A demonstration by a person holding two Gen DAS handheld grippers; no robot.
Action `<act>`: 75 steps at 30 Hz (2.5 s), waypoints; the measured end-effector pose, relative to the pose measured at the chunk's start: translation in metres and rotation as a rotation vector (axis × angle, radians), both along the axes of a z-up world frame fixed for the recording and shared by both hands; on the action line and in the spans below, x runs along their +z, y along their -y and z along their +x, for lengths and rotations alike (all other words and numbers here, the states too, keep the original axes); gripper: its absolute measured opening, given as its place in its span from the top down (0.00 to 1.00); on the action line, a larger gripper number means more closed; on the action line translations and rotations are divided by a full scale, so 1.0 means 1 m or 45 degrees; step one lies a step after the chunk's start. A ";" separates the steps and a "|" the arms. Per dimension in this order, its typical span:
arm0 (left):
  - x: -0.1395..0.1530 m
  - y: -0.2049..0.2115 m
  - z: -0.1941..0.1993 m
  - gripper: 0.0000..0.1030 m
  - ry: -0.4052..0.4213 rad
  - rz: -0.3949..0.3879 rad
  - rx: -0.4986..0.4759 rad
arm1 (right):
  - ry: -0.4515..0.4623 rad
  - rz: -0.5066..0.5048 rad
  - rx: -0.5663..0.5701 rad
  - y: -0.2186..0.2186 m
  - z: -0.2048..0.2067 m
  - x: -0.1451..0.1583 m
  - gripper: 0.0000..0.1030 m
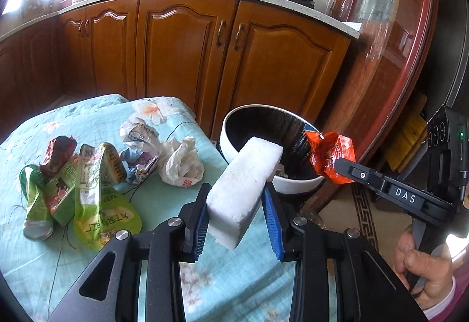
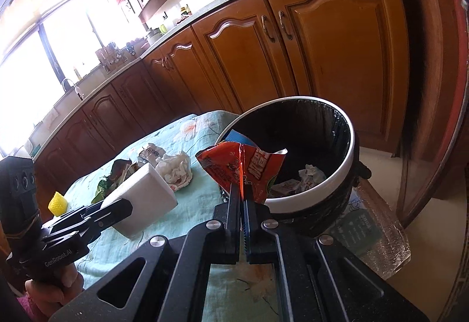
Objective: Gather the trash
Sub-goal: 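Carry the foam block and red bag over the trash bin and open both tools, then grasp the green drink pouch with the left tool while the right tool grasps crumpled tissue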
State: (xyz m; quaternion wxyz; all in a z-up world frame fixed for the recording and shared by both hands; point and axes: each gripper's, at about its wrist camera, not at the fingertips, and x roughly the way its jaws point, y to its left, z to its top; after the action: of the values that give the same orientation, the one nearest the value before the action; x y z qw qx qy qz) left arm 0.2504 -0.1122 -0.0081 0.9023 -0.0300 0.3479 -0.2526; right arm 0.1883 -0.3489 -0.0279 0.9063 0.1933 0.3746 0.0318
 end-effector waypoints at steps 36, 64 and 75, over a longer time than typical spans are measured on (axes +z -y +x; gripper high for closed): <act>-0.018 0.112 0.135 0.40 -0.093 0.091 -0.044 | -0.154 -0.039 -0.029 0.061 0.075 -0.025 0.89; -0.029 -0.010 0.014 0.28 -0.121 -0.020 0.177 | 0.007 0.164 -0.069 0.007 0.007 -0.016 0.20; -0.026 -0.066 -0.020 0.28 -0.133 -0.035 0.298 | -0.041 0.160 0.052 -0.041 0.002 -0.024 0.20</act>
State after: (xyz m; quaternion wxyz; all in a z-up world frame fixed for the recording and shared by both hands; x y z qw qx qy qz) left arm 0.2306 -0.0459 -0.0345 0.9058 -0.0958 0.3851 -0.1483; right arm 0.1901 -0.3078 -0.0520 0.8854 0.2426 0.3902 0.0707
